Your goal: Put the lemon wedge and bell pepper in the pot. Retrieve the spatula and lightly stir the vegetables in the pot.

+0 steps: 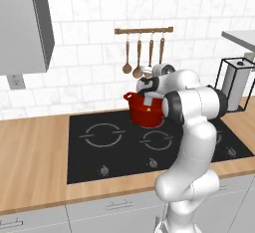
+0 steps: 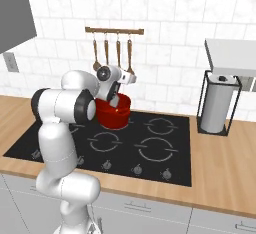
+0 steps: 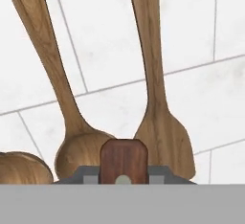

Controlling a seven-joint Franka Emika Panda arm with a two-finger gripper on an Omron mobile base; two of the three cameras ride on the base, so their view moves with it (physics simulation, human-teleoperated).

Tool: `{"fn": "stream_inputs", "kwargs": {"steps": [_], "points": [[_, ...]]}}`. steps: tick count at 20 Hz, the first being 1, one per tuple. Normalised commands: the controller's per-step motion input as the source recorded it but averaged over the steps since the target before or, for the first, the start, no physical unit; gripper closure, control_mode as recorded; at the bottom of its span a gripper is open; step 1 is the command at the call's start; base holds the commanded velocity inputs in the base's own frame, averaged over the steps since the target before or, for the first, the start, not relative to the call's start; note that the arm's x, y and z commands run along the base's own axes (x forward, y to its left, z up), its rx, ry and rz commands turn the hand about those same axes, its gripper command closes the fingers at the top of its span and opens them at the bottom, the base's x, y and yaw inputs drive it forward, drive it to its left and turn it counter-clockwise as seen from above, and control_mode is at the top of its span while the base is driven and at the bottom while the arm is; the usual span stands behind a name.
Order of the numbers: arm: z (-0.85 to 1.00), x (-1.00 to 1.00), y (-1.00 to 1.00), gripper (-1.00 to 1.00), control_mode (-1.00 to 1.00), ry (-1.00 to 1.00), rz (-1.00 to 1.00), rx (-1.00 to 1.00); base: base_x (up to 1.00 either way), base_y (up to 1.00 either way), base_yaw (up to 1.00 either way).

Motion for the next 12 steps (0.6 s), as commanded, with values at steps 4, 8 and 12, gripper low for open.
{"fn": "stream_inputs", "kwargs": {"steps": [4, 8, 12], "points": [[0.00, -0.22, 0.01, 1.00, -1.00, 0.05, -0.03, 0.00, 0.00, 0.00, 0.00], [0.00, -0.54, 0.19, 1.00, -1.00, 0.05, -0.02, 0.01, 0.00, 0.00, 0.00], [0.00, -0.41, 0.24, 1.00, -1.00, 0.01, -0.02, 0.00, 0.00, 0.00, 0.00]]}}
